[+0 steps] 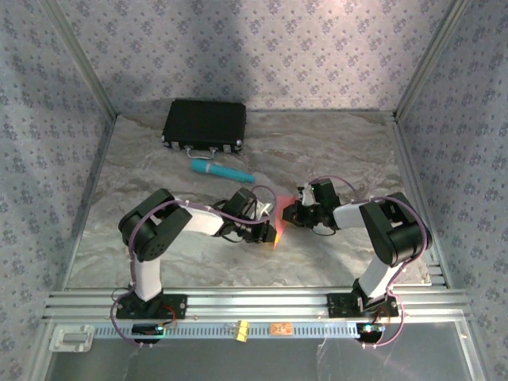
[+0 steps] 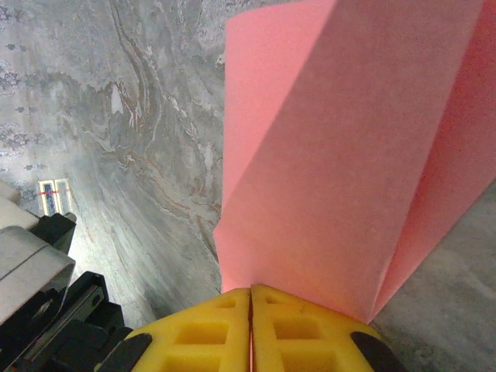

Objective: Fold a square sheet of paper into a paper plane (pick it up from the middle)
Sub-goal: Fold the wing for the fifth time at the center of the table.

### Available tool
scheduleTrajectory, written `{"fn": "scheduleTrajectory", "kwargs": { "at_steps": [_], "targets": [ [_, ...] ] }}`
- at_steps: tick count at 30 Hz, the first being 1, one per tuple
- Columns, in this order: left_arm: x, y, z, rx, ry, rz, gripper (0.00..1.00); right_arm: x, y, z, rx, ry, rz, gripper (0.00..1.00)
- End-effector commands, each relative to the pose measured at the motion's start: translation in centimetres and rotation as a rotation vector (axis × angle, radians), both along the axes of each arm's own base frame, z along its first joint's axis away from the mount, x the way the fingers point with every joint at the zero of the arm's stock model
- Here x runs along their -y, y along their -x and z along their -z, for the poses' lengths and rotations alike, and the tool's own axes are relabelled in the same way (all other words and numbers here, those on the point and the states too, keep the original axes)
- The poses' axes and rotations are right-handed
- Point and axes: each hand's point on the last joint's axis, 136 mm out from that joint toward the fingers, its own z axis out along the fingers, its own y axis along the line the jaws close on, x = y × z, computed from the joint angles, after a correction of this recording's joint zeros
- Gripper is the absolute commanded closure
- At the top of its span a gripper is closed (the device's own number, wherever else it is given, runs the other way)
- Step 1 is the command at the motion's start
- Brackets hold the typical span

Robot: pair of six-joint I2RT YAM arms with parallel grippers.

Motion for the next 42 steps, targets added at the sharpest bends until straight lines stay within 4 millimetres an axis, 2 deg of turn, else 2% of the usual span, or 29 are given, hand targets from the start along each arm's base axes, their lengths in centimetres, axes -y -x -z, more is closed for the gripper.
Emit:
{"fn": "scheduleTrajectory", "kwargs": {
  "at_steps": [1, 4, 11, 15, 18, 19, 21, 25, 32, 34, 36, 38, 39, 42],
  "targets": [
    [-2.2, 4.3, 2.6, -0.130, -0.128, 0.072, 0.93, 2.3, 1.4, 4.2, -0.099, 0.161, 0.053, 0.90],
    [-2.4, 4.6, 2.9, -0.129, -0.145, 0.078, 1.00, 2.2, 1.5, 4.3, -0.101, 0.163, 0.053, 0.90],
    [-2.8, 5.2, 3.4, -0.131, -0.177, 0.083, 0.91, 2.2, 1.5, 4.2, -0.100, 0.163, 0.051, 0.90],
    [-3.2, 5.3, 3.9, -0.130, -0.199, 0.076, 0.98, 2.2, 1.5, 4.3, -0.100, 0.163, 0.052, 0.90],
    [-3.3, 5.6, 3.9, -0.136, -0.199, 0.078, 0.88, 2.2, 1.6, 4.4, -0.102, 0.167, 0.051, 0.90],
    [-3.3, 5.6, 3.9, -0.135, -0.200, 0.078, 0.87, 2.2, 1.5, 4.3, -0.102, 0.167, 0.053, 0.90],
    [-3.4, 5.7, 3.9, -0.138, -0.201, 0.077, 0.89, 2.2, 1.5, 4.3, -0.102, 0.165, 0.053, 0.90],
    [-3.8, 5.9, 4.2, -0.143, -0.208, 0.073, 1.00, 2.3, 1.6, 4.3, -0.100, 0.167, 0.052, 0.90],
    [-4.1, 6.0, 4.2, -0.138, -0.221, 0.065, 0.89, 2.2, 1.5, 4.1, -0.099, 0.162, 0.051, 0.90],
    [-4.2, 6.0, 4.0, -0.134, -0.222, 0.063, 0.89, 2.2, 1.5, 4.1, -0.097, 0.164, 0.051, 0.90],
    [-4.3, 6.1, 4.0, -0.134, -0.226, 0.065, 0.96, 2.2, 1.5, 4.2, -0.099, 0.164, 0.053, 0.90],
    [-4.3, 6.1, 4.1, -0.133, -0.227, 0.065, 0.97, 2.2, 1.5, 4.1, -0.098, 0.163, 0.052, 0.90],
    [-4.3, 6.1, 3.9, -0.134, -0.226, 0.066, 0.96, 2.2, 1.5, 4.2, -0.100, 0.162, 0.051, 0.90],
    [-4.1, 6.0, 2.9, -0.116, -0.205, 0.063, 0.84, 2.2, 1.5, 4.0, -0.098, 0.161, 0.050, 0.90]
  ]
}}
